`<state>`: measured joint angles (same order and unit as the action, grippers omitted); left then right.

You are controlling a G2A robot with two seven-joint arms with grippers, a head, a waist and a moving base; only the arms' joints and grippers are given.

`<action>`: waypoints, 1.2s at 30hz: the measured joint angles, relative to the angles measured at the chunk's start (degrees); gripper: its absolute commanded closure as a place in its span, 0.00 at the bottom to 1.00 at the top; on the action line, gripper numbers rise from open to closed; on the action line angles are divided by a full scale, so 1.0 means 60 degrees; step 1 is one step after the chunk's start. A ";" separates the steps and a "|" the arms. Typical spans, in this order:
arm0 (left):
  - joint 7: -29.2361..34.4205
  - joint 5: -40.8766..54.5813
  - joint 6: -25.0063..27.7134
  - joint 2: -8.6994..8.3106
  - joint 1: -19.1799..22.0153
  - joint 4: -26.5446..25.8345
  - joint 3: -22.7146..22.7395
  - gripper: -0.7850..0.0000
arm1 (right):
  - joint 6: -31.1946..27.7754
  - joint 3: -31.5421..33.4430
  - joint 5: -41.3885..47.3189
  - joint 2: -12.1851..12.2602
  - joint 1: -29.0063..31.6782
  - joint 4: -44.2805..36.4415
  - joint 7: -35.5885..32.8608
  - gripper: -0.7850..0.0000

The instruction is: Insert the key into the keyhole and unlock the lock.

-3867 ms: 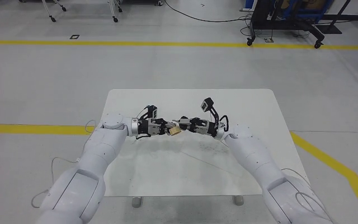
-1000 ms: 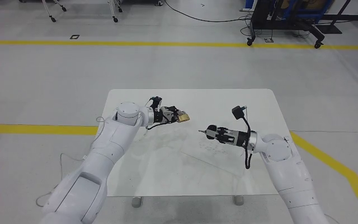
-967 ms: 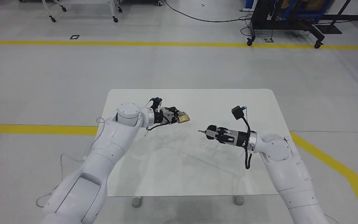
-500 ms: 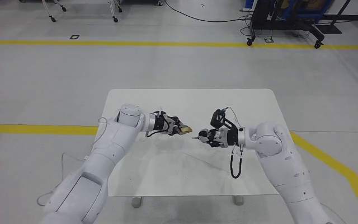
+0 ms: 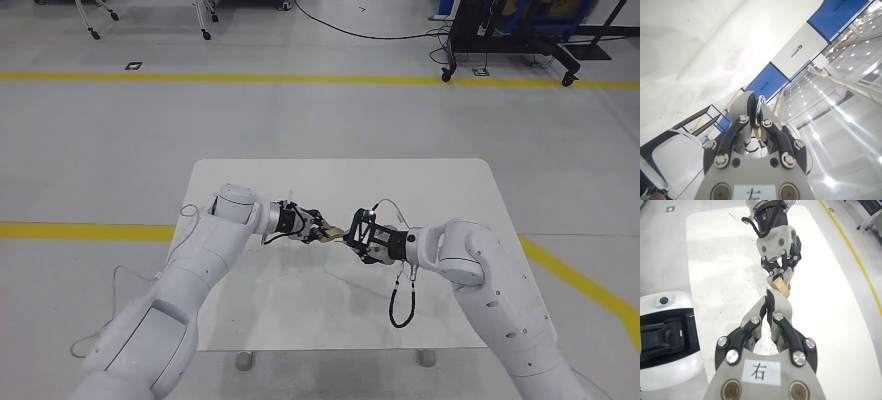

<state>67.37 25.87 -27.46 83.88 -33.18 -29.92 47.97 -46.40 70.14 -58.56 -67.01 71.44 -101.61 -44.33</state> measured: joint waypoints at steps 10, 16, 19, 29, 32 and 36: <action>0.1095 0.1119 -0.0192 0.0066 0.0105 0.0649 0.0357 1.00 | -0.0035 -0.0053 -0.0101 0.0019 0.0077 -0.0158 0.0008 1.00; 0.1265 0.1175 -0.0282 0.0123 0.0268 0.0956 0.0311 1.00 | -0.0055 0.0075 -0.0484 0.0155 0.0336 -0.1053 -0.0327 1.00; 0.1214 0.1175 -0.0207 0.0158 0.0310 0.1041 0.0289 1.00 | 0.0023 0.0215 -0.0566 0.0229 0.0496 -0.1500 -0.0549 1.00; 0.0776 0.0516 0.0212 0.0299 0.0311 0.0970 -0.0094 1.00 | 0.0516 -0.0321 -0.1105 0.0284 -0.0109 -0.1395 -0.1457 1.00; 0.0755 0.0425 0.0234 0.0333 0.0301 0.0968 -0.0161 1.00 | 0.0616 -0.0733 -0.1337 0.0264 -0.0405 -0.1257 -0.1891 1.00; 0.0720 0.0346 0.0256 0.0374 0.0289 0.0969 -0.0223 1.00 | 0.0887 -0.1082 -0.1493 0.0241 -0.0659 -0.1184 -0.2140 1.00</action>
<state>71.69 27.94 -25.93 86.12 -31.45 -24.11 46.63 -41.08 63.64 -67.52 -65.57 67.49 -108.72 -57.17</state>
